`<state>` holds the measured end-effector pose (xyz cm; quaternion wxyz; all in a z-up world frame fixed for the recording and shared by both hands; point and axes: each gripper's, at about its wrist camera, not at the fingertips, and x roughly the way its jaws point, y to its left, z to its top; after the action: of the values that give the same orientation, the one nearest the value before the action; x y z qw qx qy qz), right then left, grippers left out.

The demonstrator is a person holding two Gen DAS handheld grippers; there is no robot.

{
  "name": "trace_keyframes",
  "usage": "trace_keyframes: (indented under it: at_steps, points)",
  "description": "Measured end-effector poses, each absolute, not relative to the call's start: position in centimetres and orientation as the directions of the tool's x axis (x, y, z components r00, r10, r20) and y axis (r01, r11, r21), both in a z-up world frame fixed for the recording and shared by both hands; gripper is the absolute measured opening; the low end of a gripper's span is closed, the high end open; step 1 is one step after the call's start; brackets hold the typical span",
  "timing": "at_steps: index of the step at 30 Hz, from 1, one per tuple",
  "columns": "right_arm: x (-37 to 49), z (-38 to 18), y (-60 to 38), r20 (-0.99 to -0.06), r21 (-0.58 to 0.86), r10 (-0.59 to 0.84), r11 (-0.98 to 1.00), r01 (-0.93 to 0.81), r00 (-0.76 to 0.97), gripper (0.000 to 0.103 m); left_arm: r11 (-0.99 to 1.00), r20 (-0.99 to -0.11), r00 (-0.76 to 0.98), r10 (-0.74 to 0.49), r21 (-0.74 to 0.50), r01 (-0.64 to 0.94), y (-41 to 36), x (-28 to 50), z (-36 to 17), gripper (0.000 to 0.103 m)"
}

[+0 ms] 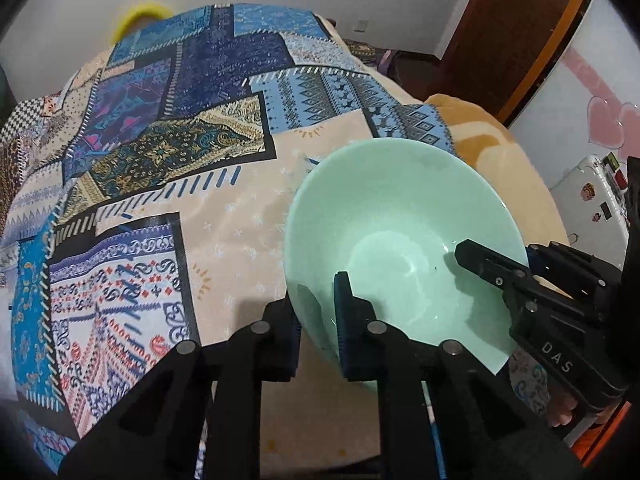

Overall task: Organize plates and bowls
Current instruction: 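Lift the mint green bowl with both tools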

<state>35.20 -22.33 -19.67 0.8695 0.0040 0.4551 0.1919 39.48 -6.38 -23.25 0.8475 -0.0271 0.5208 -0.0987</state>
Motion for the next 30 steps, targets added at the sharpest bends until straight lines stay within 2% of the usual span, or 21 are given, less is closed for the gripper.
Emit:
trace_keyframes:
  at_steps: [16,30]
  points:
    - [28.9,-14.3,-19.3,-0.742,0.165,0.366,0.912,-0.376,0.562,0.018,0.975,-0.825,0.520,-0.223,-0.185,0.125,-4.2,31.8,-16.4,0.014]
    - [23.4,-13.2,-14.5,-0.712,0.186,0.432,0.876,-0.445,0.554,0.018,0.985,-0.794,0.585,-0.163,-0.161,0.056,0.6,22.8,-12.0,0.014]
